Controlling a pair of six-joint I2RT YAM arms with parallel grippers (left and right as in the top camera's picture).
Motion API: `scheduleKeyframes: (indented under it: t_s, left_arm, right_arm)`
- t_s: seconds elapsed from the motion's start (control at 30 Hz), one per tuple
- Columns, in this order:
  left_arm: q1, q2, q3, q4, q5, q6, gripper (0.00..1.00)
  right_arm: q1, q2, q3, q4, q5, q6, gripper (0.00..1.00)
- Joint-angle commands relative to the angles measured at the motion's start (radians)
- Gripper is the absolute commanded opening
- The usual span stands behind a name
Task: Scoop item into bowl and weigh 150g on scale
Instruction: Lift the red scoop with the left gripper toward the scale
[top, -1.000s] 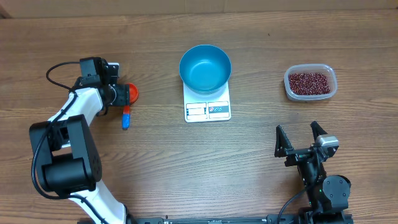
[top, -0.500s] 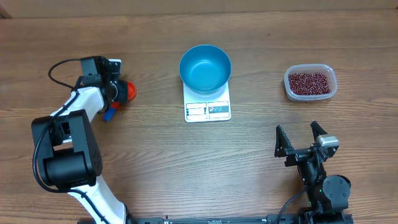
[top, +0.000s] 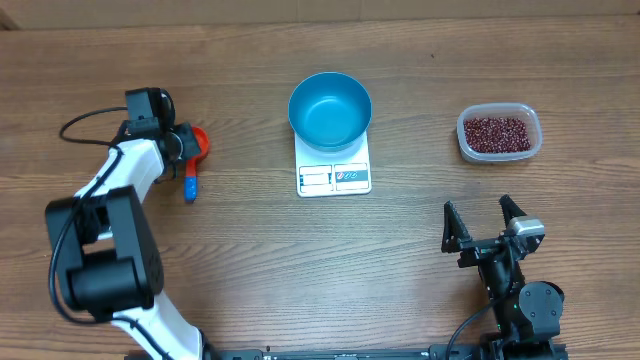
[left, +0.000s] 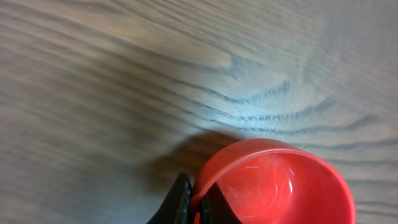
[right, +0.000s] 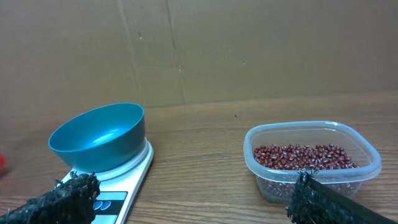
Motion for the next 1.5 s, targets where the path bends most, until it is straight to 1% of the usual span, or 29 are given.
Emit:
scheduleKeyframes:
  t_s: [0.0,0.1,0.2,0.33,0.43,0.53,0.63,0.77,0.93,1.0,1.1,1.17,1.27,1.37,1.47]
  left_arm:
    - [0.008,-0.148,0.009,-0.032,-0.051,-0.282,0.04]
    - [0.007,-0.243,0.009,-0.105,-0.025,-0.455,0.04]
    - [0.007,-0.327,0.009,-0.198,0.041,-0.640,0.04]
    - [0.007,-0.399,0.009,-0.333,0.199,-0.884,0.04]
    - [0.001,-0.409,0.009,-0.404,0.324,-0.983,0.04]
    - [-0.019,-0.405,0.009,-0.462,0.430,-0.989,0.04]
    - [-0.055,-0.405,0.009,-0.512,0.417,-0.986,0.04]
    - [-0.121,-0.406,0.009,-0.557,0.404,-1.078,0.04]
    - [-0.230,-0.406,0.009,-0.512,0.377,-1.148,0.04]
    - [-0.268,-0.406,0.009,-0.489,0.353,-1.164,0.04]
    - [-0.321,-0.406,0.009,-0.464,0.323,-1.196,0.04]
    - [-0.337,-0.406,0.009,-0.447,0.322,-1.204,0.04]
    - [-0.352,-0.406,0.009,-0.428,0.322,-1.208,0.04]
    - [-0.354,-0.406,0.009,-0.418,0.322,-1.221,0.04]
    - [-0.354,-0.406,0.009,-0.414,0.322,-1.234,0.04]
  right_arm:
    - [-0.006,-0.012,-0.011,0.003,0.010,-0.001,1.00]
    - [-0.006,-0.012,-0.011,0.003,0.010,-0.001,1.00]
    - [-0.006,-0.012,-0.011,0.003,0.010,-0.001,1.00]
    - [-0.006,-0.012,-0.011,0.003,0.010,-0.001,1.00]
    - [-0.006,-0.012,-0.011,0.003,0.010,-0.001,1.00]
    - [-0.006,-0.012,-0.011,0.003,0.010,-0.001,1.00]
    - [-0.006,-0.012,-0.011,0.003,0.010,-0.001,1.00]
    - [-0.006,-0.012,-0.011,0.003,0.010,-0.001,1.00]
    - [-0.006,-0.012,-0.011,0.024,0.002,0.009,1.00]
    - [-0.006,-0.012,-0.011,0.028,-0.072,0.046,1.00]
    - [-0.006,-0.012,-0.011,0.032,-0.230,0.140,1.00]
    - [-0.006,-0.012,-0.011,0.030,-0.287,0.166,1.00]
    - [-0.006,-0.012,-0.011,0.031,-0.320,0.168,1.00]
    - [-0.006,-0.012,-0.011,0.032,-0.335,0.261,1.00]
    - [-0.006,-0.012,-0.011,0.032,-0.396,0.333,1.00]
